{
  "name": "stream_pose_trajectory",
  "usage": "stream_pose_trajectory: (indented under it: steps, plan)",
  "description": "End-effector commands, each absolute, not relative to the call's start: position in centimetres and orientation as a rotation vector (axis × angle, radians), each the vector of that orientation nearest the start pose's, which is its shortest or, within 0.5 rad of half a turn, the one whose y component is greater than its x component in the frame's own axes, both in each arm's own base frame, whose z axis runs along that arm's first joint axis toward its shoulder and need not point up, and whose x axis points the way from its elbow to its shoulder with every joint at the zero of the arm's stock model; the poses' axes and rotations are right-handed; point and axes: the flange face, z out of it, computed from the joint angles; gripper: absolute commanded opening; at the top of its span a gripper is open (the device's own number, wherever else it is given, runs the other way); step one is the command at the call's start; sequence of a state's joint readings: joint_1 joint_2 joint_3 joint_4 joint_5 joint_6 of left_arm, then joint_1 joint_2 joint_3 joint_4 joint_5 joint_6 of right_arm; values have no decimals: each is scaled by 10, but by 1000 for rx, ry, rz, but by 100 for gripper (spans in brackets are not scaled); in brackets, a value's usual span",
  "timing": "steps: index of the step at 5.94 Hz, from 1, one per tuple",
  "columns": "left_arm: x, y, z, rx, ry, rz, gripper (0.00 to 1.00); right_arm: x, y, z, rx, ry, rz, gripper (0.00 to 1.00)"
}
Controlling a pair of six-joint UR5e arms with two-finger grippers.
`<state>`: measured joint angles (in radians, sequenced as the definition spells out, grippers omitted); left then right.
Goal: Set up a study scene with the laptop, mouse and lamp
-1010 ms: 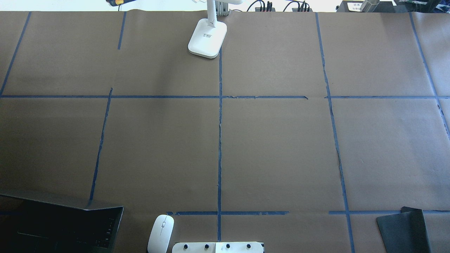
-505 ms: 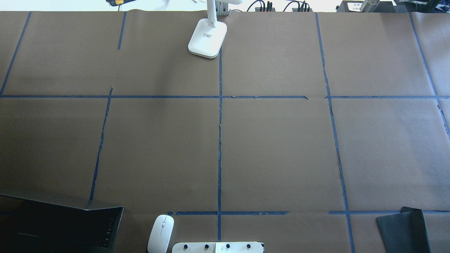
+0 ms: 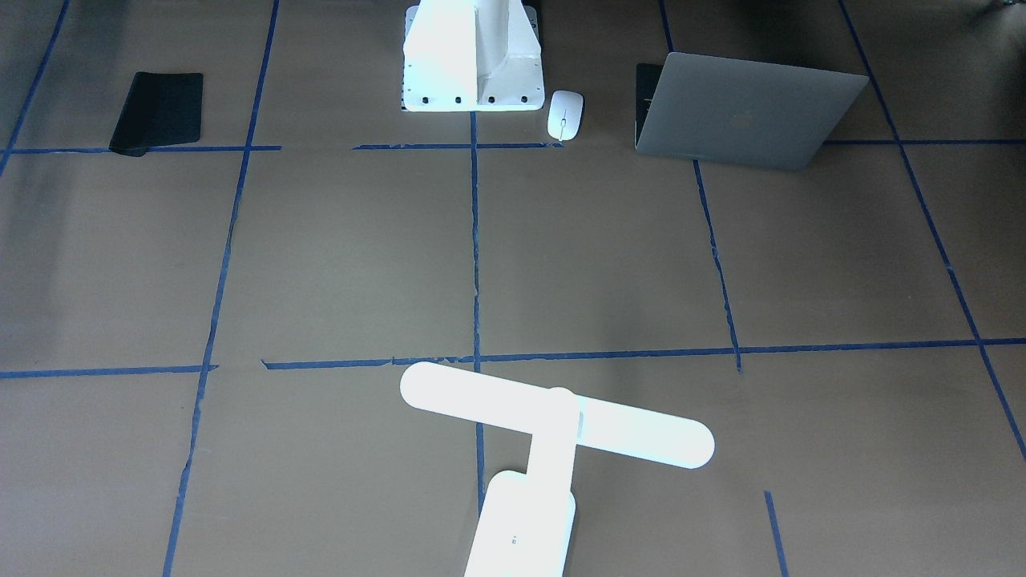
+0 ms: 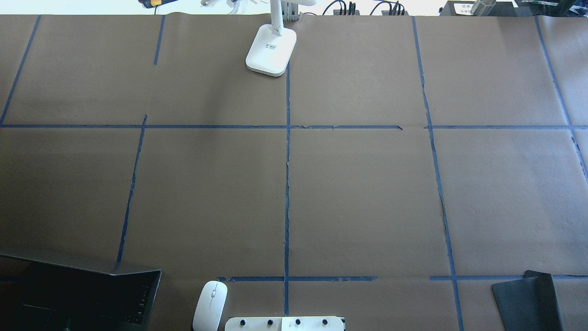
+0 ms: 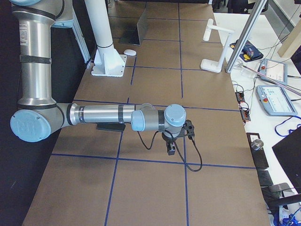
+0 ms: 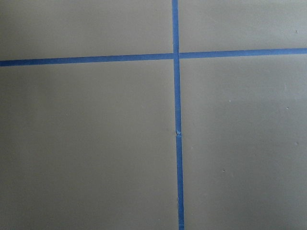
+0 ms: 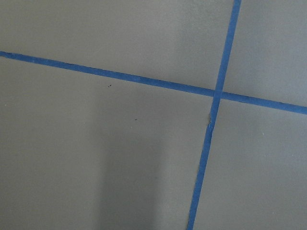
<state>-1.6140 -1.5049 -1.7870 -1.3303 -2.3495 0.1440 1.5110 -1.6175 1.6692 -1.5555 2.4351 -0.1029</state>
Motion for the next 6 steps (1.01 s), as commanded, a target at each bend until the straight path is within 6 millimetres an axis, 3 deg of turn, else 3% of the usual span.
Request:
stream_pose_trajectory:
  steps: [1, 2, 3, 4, 5, 6]
  plan:
    - [-71, -452, 602, 3, 785, 104, 100, 29, -477, 624, 80, -865, -181, 100]
    - [-69, -453, 596, 17, 810, 108, 100, 29, -477, 625, 79, -865, -180, 100]
    - [-60, -451, 570, 49, 893, 115, 100, 29, -477, 626, 74, -869, -171, 100]
    - [-27, -445, 553, 55, 902, 199, 100, 29, -474, 629, 66, -874, -164, 100]
    - [-15, -431, 521, 27, 906, 112, 100, 28, -476, 628, 71, -871, -168, 100]
    - [17, -404, 494, -45, 911, 45, 100, 28, -476, 628, 70, -871, -167, 100]
